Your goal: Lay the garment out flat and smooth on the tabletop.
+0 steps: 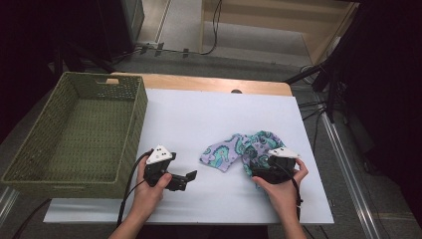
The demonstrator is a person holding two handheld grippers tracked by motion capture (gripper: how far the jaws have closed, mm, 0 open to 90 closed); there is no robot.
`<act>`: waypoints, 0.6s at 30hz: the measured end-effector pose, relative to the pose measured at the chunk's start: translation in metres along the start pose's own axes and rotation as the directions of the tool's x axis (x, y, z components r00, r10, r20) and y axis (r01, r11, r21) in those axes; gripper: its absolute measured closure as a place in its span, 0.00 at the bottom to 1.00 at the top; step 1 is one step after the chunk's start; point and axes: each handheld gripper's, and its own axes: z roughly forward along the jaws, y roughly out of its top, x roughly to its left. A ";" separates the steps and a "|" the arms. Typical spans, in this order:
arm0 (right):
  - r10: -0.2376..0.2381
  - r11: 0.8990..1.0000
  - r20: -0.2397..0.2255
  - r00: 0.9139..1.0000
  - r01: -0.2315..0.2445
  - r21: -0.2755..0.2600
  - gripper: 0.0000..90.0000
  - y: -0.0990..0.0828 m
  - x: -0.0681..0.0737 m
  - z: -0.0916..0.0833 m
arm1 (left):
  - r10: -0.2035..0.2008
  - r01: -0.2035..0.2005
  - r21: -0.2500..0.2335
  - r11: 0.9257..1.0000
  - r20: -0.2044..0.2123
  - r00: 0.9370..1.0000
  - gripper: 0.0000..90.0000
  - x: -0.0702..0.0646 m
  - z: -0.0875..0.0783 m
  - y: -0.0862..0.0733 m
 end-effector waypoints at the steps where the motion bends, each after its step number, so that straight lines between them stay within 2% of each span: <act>1: -0.018 1.000 0.018 1.000 0.018 0.009 0.00 0.000 0.000 0.002 | -0.002 0.002 0.001 1.000 -0.001 1.000 0.00 0.000 0.000 0.000; 2: -0.018 1.000 0.018 1.000 0.018 0.009 0.00 0.000 0.000 0.002 | -0.002 0.002 0.001 1.000 -0.001 1.000 0.00 0.000 0.000 0.000; 3: -0.059 0.998 0.105 0.993 0.055 0.040 0.05 0.000 0.003 0.004 | -0.005 0.005 0.007 1.000 -0.003 1.000 0.00 0.001 0.001 0.000; 4: -0.082 0.996 0.154 0.985 0.076 0.048 0.08 -0.001 0.006 0.005 | -0.005 0.005 0.007 1.000 -0.003 1.000 0.00 0.001 0.001 0.000; 5: -0.083 0.996 0.166 0.983 0.077 0.039 0.13 -0.002 0.006 0.005 | -0.007 0.007 0.011 1.000 -0.006 1.000 0.00 0.001 0.001 -0.001; 6: -0.073 0.997 0.185 0.980 0.069 0.028 0.23 -0.002 0.005 0.004 | -0.007 0.007 0.012 1.000 -0.007 1.000 0.00 0.001 0.001 -0.001; 7: -0.073 0.997 0.185 0.980 0.069 0.028 0.23 -0.002 0.005 0.004 | -0.007 0.007 0.012 1.000 -0.007 1.000 0.00 0.001 0.001 -0.001; 8: -0.095 0.995 0.236 0.967 0.097 0.006 0.52 -0.005 0.003 0.002 | -0.006 0.006 0.014 1.000 -0.005 1.000 0.00 0.000 0.001 -0.001; 9: -0.095 0.995 0.236 0.967 0.097 0.006 0.52 -0.005 0.003 0.002 | -0.006 0.006 0.014 1.000 -0.005 1.000 0.00 0.000 0.001 -0.001; 10: -0.094 0.995 0.249 0.964 0.101 -0.016 0.67 -0.007 0.000 0.000 | -0.005 0.005 0.016 1.000 -0.002 1.000 0.00 0.000 0.001 -0.001; 11: -0.035 0.996 0.207 0.978 0.051 -0.073 0.81 -0.012 -0.010 -0.005 | -0.002 0.002 0.018 1.000 0.005 1.000 0.00 -0.001 0.001 -0.001; 13: -0.002 0.994 0.137 0.991 0.017 -0.107 0.85 -0.013 -0.018 -0.009 | 0.001 -0.002 0.020 1.000 0.007 1.000 0.00 -0.001 0.002 -0.001; 15: 0.009 0.989 0.064 0.998 0.001 -0.145 0.85 -0.013 -0.019 -0.015 | 0.004 -0.005 0.021 1.000 0.011 1.000 0.00 -0.001 0.002 0.000; 16: 0.009 0.989 0.064 0.998 0.001 -0.145 0.85 -0.013 -0.019 -0.015 | 0.004 -0.005 0.021 1.000 0.011 1.000 0.00 -0.001 0.002 0.000; 17: 0.003 0.987 0.027 1.000 0.001 -0.163 0.86 -0.011 -0.018 -0.018 | 0.003 -0.004 0.020 1.000 0.012 1.000 0.00 -0.001 0.002 0.000; 18: -0.018 0.981 -0.031 0.999 0.012 -0.193 0.86 -0.007 -0.010 -0.024 | 0.003 -0.003 0.020 1.000 0.015 1.000 0.00 0.000 0.003 -0.001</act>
